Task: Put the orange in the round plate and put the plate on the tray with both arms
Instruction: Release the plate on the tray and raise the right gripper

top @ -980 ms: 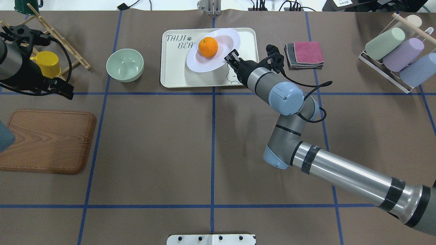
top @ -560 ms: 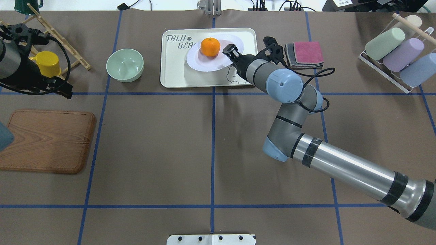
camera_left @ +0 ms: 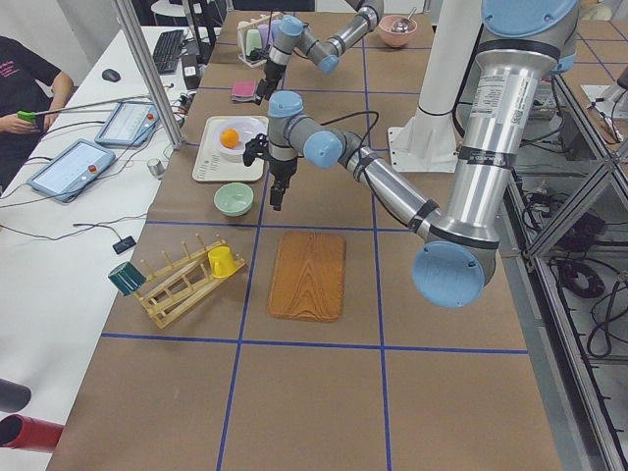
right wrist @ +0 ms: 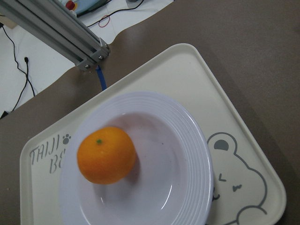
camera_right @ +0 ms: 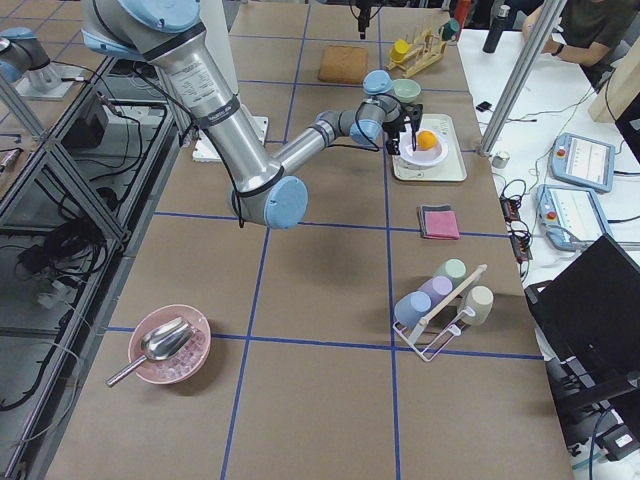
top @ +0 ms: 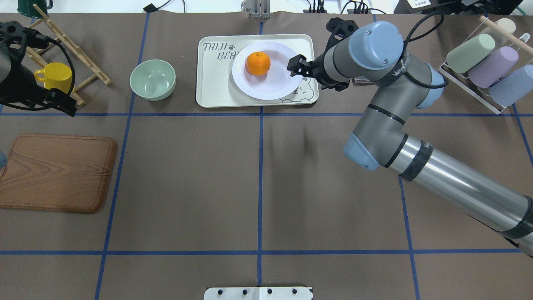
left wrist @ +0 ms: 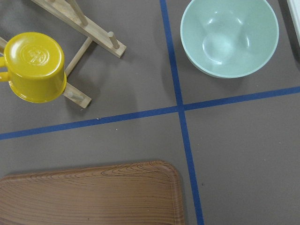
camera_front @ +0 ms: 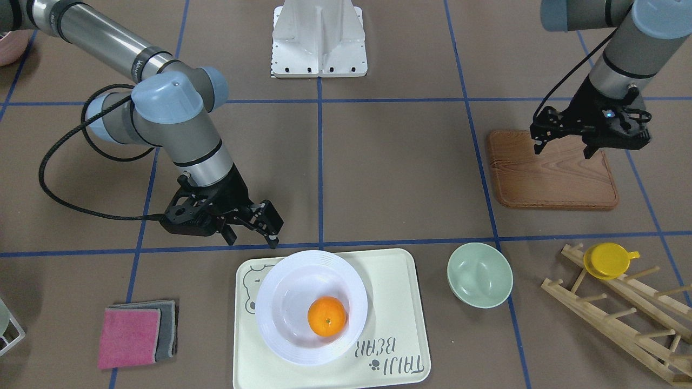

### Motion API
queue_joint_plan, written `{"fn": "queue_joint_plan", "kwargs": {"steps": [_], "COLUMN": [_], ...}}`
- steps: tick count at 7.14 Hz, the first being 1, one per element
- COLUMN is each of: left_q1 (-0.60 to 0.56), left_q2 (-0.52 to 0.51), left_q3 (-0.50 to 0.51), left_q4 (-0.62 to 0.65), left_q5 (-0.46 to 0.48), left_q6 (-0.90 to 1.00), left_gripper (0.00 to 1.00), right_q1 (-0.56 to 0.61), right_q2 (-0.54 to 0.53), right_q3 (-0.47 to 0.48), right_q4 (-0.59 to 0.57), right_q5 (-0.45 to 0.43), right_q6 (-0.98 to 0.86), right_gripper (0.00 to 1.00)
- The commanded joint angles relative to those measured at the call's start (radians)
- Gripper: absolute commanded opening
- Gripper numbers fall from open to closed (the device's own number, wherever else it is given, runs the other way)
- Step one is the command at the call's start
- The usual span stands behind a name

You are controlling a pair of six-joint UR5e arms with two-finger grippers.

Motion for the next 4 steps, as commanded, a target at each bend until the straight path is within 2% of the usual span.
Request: {"fn": "queue_joint_plan", "kwargs": {"steps": [1,2,3,4], "left_q1": [-0.114,-0.189,-0.251,-0.292], "left_q2": [0.082,0.126,0.18,0.22], "left_q3": [-0.003,0.0,0.006,0.021], "left_q4": [0.009,0.014,0.017,0.017], "left_q5": [-0.054,-0.102,-0.12,-0.121], "left_q6": [0.214,0.314,0.418,0.478], "left_gripper": [0.98,0.98,0.98,0.98], "right_q1": [0.089,0.122,0.183,0.256], "right_q2": [-0.077,-0.08,-0.142,-0.203], "right_q3": [0.231,0.317,0.372,0.399], "right_q4": [-0.394,-0.536,-0.554,-0.555], "right_q5": [0.08,0.078,0.119,0.208], "right_q6": [-0.392,-0.47,-0.479,-0.539], "right_gripper": [1.0,1.0,1.0,1.0]}}
